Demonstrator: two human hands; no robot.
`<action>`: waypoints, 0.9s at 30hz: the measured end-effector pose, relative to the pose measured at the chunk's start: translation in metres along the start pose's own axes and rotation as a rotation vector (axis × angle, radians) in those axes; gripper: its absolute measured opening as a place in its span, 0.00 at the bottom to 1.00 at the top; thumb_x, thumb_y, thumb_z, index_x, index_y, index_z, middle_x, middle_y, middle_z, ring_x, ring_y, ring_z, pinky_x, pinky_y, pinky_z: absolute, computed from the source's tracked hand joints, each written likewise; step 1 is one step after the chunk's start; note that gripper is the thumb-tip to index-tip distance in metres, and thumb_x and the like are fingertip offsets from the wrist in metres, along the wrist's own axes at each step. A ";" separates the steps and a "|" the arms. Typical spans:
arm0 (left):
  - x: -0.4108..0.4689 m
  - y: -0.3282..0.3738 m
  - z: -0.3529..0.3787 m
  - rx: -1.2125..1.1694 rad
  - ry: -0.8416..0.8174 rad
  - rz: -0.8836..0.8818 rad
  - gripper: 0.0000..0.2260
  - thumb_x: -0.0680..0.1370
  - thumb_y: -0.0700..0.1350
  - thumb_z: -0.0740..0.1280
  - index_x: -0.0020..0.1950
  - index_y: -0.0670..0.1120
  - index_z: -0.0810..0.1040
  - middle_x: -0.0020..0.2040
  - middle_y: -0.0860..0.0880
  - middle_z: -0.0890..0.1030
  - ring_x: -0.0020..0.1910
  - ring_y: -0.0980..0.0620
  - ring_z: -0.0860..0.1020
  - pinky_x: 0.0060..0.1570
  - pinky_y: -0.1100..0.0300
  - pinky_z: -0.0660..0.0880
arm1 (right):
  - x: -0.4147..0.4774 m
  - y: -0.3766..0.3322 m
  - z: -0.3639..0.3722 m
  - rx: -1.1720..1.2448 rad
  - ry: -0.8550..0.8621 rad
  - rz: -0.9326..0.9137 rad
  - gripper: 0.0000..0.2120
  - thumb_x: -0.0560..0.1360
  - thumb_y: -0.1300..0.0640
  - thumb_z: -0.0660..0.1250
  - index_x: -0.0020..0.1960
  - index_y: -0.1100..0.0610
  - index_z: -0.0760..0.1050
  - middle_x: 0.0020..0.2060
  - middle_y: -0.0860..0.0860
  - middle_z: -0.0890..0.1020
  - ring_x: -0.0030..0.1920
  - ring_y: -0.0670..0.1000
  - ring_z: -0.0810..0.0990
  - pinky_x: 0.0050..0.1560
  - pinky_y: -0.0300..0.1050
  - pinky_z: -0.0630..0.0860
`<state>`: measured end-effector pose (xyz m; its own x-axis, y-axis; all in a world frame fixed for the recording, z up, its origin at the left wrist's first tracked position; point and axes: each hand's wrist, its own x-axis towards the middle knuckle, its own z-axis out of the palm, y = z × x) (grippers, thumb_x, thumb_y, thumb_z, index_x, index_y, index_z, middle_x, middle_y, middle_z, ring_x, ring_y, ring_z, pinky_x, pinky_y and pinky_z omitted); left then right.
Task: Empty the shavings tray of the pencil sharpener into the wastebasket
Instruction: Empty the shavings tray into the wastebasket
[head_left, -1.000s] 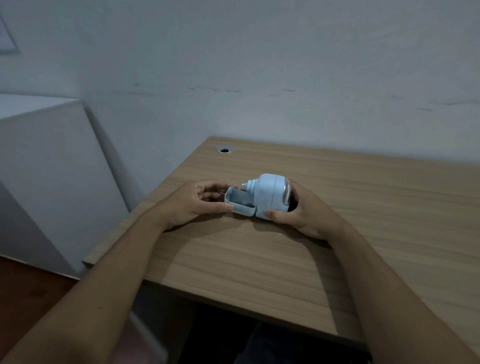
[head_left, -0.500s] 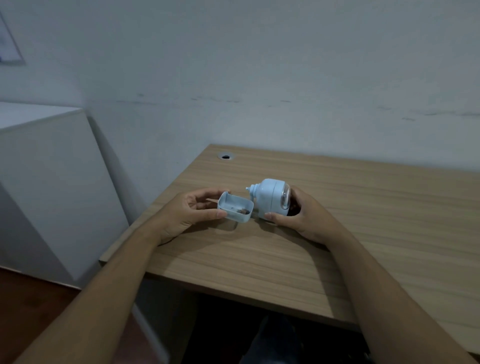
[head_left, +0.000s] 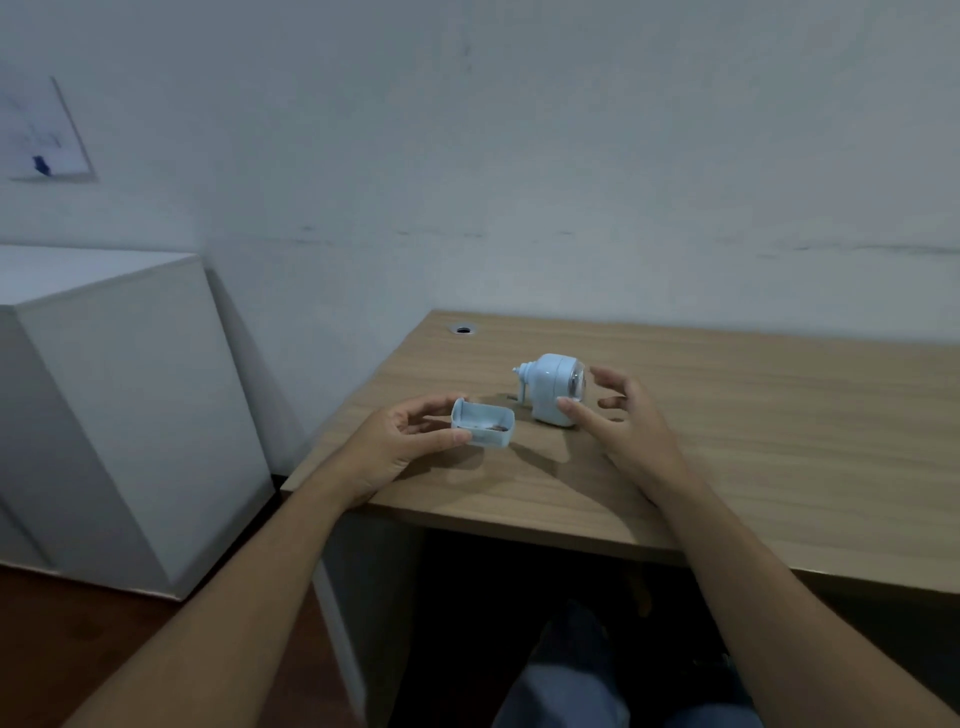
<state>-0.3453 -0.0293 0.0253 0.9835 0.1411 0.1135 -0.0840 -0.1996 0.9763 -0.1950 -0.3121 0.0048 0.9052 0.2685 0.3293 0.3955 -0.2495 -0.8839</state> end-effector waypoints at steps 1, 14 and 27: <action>-0.005 0.000 -0.002 -0.012 0.004 -0.004 0.19 0.81 0.36 0.76 0.68 0.52 0.83 0.54 0.60 0.92 0.54 0.62 0.89 0.51 0.71 0.82 | -0.008 -0.003 0.003 0.009 0.031 -0.006 0.36 0.70 0.36 0.82 0.73 0.46 0.77 0.69 0.42 0.80 0.62 0.48 0.81 0.56 0.40 0.77; -0.111 -0.006 -0.067 -0.139 0.115 0.051 0.19 0.80 0.37 0.76 0.72 0.47 0.84 0.64 0.44 0.90 0.63 0.49 0.87 0.64 0.61 0.83 | -0.113 -0.110 0.113 -0.119 -0.297 -0.175 0.32 0.76 0.30 0.72 0.72 0.47 0.77 0.64 0.41 0.82 0.57 0.46 0.84 0.56 0.43 0.81; -0.202 -0.034 -0.182 -0.013 0.318 -0.036 0.21 0.77 0.42 0.80 0.70 0.52 0.84 0.64 0.51 0.90 0.70 0.54 0.85 0.67 0.59 0.82 | -0.138 -0.141 0.259 0.000 -0.557 -0.242 0.26 0.77 0.34 0.75 0.69 0.47 0.82 0.57 0.41 0.89 0.56 0.41 0.88 0.60 0.47 0.87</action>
<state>-0.5699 0.1251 0.0025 0.8867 0.4440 0.1288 -0.0541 -0.1769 0.9827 -0.4154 -0.0727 -0.0022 0.5726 0.7640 0.2975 0.5799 -0.1209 -0.8057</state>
